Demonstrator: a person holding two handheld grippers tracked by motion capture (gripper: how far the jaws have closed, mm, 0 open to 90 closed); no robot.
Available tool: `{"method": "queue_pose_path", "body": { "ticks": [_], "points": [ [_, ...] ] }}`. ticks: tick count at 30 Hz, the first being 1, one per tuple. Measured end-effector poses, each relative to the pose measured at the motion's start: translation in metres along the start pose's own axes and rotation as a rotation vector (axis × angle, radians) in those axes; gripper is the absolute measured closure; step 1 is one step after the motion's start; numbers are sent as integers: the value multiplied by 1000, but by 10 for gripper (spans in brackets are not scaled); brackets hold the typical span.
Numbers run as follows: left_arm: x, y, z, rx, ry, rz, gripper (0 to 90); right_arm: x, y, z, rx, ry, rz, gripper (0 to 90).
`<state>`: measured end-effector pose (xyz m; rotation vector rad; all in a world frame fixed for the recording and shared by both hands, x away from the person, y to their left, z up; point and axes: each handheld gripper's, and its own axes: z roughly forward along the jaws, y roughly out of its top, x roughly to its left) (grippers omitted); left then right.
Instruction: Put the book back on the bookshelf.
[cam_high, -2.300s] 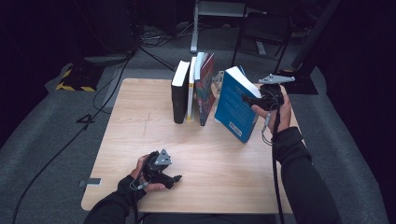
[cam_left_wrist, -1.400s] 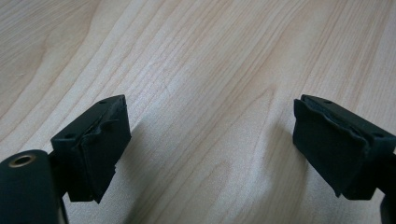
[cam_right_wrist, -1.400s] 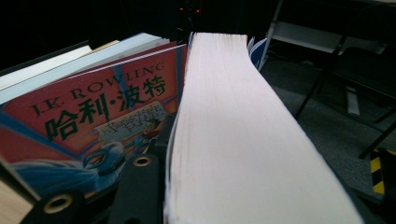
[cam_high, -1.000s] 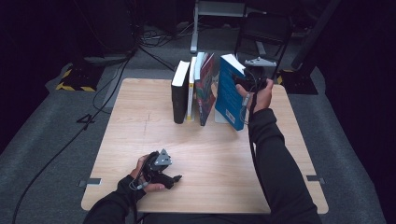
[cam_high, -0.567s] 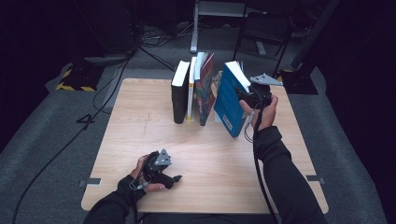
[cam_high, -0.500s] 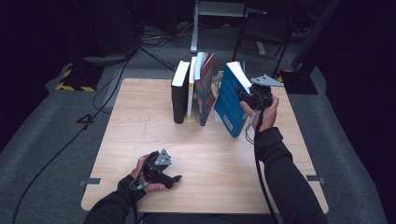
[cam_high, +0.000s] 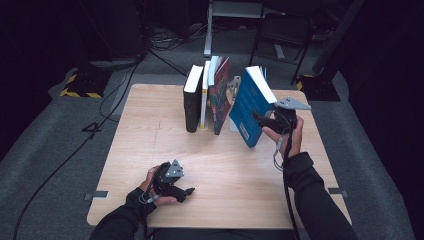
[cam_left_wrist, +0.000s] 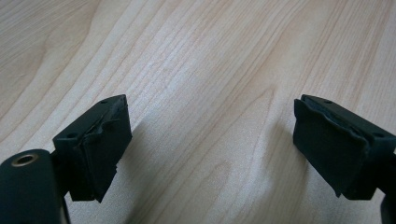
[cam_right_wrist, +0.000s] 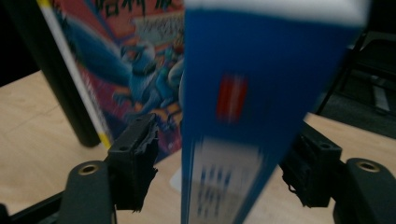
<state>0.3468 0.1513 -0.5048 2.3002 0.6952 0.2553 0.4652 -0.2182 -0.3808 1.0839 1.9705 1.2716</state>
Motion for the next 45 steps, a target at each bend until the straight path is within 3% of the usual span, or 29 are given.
{"method": "queue_pose_path", "body": {
  "ticks": [6, 8, 10, 12, 15, 21, 27, 35, 37, 45],
  "points": [
    [0, 0, 0, 1, 0, -2, 120, -2, -51, -6, 54, 108, -56, 319],
    [0, 0, 0, 0, 0, -1, 120, -1, -58, -5, 64, 114, -66, 336],
    [0, 0, 0, 0, 0, -1, 120, -1, -70, -4, 61, 102, -72, 407],
    [0, 0, 0, 0, 0, -1, 120, -4, -78, 0, 46, 99, -52, 441],
    [0, 0, 0, 0, 0, -1, 120, -5, -84, 7, 51, 57, -88, 442],
    [0, 0, 0, 0, 0, 1, 120, -5, -90, 20, 57, 37, -101, 444],
    [0, 0, 0, 0, -1, 1, 120, 1, -93, 29, 54, 27, -106, 526],
    [0, 0, 0, 0, -3, 2, 120, 8, -92, 41, 17, -34, -32, 564],
    [0, 0, 0, 0, -3, 2, 120, 13, -93, 43, -2, -79, 24, 592],
    [1, 0, 0, 0, -3, 3, 120, 32, -88, 55, -6, -179, 45, 603]
  ]
}}
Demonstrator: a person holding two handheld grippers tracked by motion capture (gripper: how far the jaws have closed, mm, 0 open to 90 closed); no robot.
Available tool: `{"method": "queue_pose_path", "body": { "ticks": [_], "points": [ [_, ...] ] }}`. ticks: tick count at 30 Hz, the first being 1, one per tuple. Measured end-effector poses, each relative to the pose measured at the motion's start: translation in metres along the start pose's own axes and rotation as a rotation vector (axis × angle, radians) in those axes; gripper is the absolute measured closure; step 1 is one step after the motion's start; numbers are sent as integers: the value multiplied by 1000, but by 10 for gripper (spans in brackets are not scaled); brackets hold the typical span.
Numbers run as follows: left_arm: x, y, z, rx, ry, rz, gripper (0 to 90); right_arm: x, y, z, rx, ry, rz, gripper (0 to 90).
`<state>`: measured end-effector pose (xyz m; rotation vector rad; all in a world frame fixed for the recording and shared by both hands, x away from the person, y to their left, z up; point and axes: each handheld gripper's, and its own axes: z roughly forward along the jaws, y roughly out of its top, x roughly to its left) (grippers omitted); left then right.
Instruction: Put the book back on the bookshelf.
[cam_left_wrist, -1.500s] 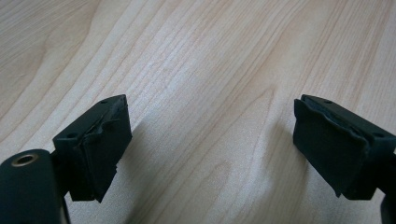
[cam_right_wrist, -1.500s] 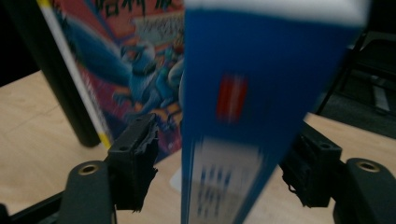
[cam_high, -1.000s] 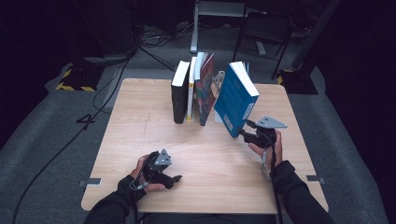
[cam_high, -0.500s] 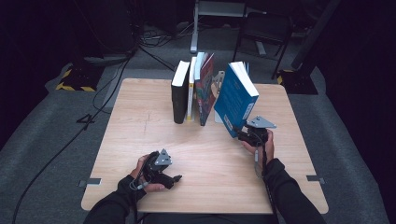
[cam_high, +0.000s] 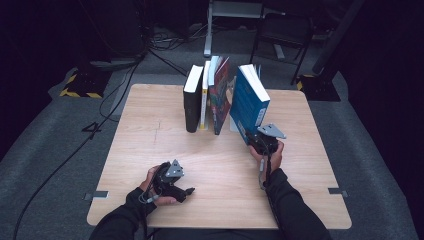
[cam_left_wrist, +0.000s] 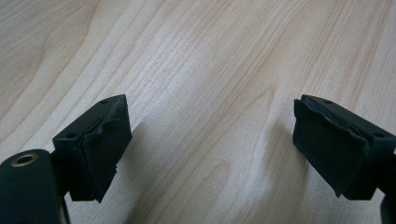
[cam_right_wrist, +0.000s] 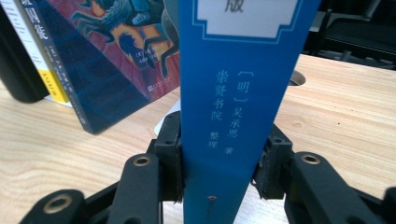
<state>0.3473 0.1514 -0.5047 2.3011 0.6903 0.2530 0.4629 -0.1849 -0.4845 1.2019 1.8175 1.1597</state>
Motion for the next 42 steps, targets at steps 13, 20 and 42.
{"method": "queue_pose_path", "body": {
  "ticks": [13, 20, 42],
  "points": [
    [0, 0, 0, 0, -1, 2, 121, 1, 12, 20, 30, -36, 22, 603],
    [0, 0, 0, 0, -2, 2, 120, 2, 17, 26, 49, -31, -7, 603],
    [0, 0, 0, 0, -2, 2, 121, -1, 25, 26, 103, 5, -48, 556]
  ]
}}
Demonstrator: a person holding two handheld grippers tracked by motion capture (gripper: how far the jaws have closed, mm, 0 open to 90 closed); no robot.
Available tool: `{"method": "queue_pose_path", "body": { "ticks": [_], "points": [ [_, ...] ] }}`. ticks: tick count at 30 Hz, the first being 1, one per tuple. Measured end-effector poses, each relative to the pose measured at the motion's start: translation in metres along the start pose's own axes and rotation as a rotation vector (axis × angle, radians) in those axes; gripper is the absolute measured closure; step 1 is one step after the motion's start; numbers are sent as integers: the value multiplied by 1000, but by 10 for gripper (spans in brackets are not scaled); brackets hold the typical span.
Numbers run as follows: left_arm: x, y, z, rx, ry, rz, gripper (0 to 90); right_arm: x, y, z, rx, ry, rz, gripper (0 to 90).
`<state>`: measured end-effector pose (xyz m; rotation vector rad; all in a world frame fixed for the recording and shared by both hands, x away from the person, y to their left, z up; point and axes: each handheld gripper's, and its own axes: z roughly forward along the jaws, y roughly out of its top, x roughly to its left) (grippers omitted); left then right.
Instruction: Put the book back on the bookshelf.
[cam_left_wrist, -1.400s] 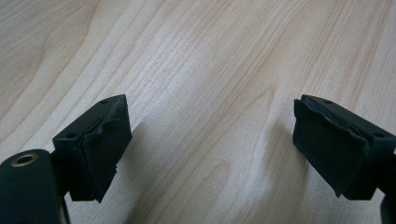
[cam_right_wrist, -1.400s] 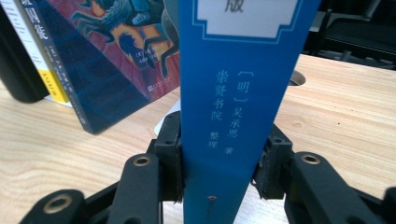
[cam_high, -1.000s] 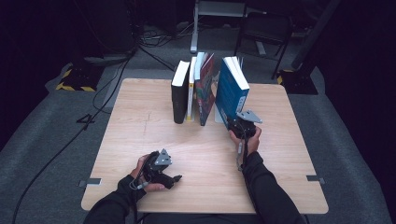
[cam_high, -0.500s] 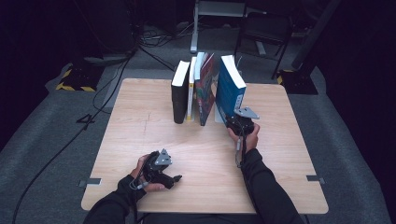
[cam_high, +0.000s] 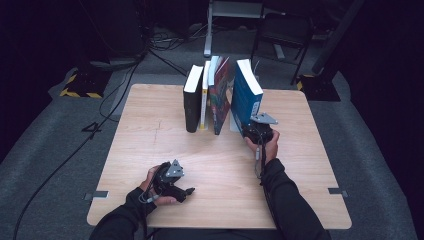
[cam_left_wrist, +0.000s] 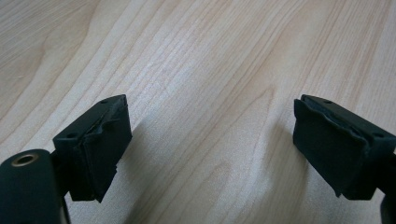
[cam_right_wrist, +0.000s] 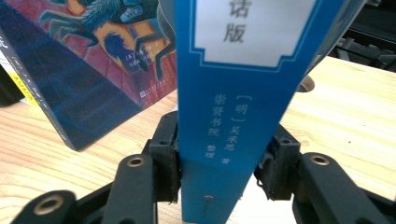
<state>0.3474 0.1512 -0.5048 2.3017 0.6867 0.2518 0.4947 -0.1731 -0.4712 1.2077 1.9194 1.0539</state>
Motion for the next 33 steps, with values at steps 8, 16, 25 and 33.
{"method": "queue_pose_path", "body": {
  "ticks": [8, 16, 25, 33],
  "points": [
    [0, 0, 0, 0, 0, -1, 121, -4, 4, -6, 44, 22, -49, 479],
    [0, 0, 0, 0, 1, 0, 121, -9, 7, -14, 96, 58, -109, 416],
    [0, 0, 0, 0, 1, -1, 121, -12, 9, -26, 141, 99, -183, 360],
    [0, 0, 0, 0, 1, -1, 121, -15, 10, -40, 159, 123, -225, 339]
  ]
}}
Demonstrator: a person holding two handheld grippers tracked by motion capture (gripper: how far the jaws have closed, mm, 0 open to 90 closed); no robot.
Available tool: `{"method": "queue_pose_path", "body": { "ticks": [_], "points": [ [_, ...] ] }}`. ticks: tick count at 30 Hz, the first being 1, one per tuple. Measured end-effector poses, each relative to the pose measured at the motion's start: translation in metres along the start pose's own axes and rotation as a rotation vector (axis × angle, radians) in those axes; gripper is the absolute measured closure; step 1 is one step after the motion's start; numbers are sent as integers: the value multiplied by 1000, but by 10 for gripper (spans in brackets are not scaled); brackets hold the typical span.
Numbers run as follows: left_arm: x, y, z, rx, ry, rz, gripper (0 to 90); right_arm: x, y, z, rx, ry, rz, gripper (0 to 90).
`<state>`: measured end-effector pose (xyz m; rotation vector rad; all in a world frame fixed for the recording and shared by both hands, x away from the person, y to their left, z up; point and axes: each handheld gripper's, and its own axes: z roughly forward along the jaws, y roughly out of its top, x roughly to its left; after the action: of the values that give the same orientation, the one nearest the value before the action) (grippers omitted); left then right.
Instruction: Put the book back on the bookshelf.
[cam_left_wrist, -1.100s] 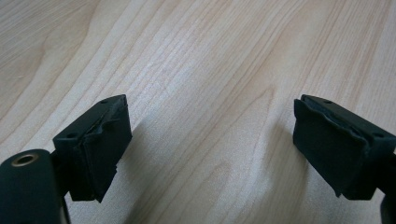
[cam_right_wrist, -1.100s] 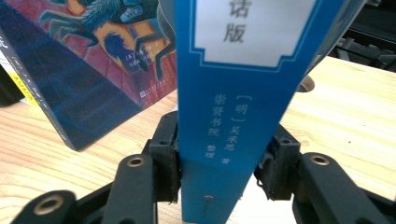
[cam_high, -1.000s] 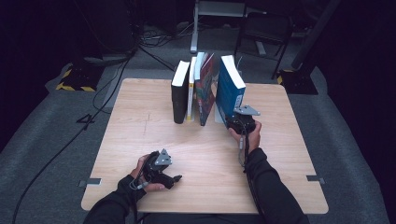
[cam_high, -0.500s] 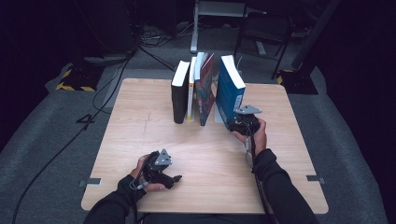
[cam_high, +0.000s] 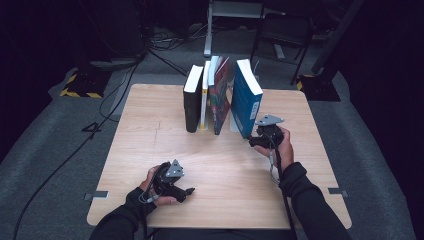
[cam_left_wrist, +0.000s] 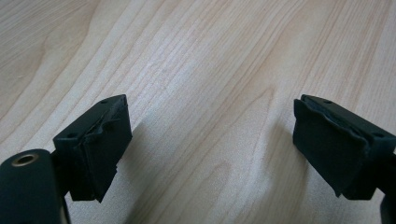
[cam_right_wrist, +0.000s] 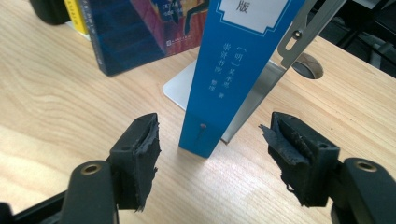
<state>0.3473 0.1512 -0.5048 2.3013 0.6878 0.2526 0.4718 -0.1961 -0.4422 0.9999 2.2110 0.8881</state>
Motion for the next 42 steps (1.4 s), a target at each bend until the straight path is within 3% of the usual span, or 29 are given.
{"method": "queue_pose_path", "body": {
  "ticks": [6, 15, 18, 27, 42],
  "points": [
    [0, 0, 0, 0, 0, 0, 121, -1, -7, -11, 30, 15, -41, 334],
    [0, 0, 0, 0, 0, 0, 121, -6, -17, -30, 21, 36, -66, 318],
    [0, 0, 0, 0, 0, -1, 121, -7, -21, -36, 32, 39, -108, 313],
    [0, 0, 0, 0, 1, -1, 122, -11, -35, -55, 36, 54, -149, 314],
    [0, 0, 0, -1, 1, -2, 122, -17, -61, -81, 40, 62, -168, 308]
  ]
}}
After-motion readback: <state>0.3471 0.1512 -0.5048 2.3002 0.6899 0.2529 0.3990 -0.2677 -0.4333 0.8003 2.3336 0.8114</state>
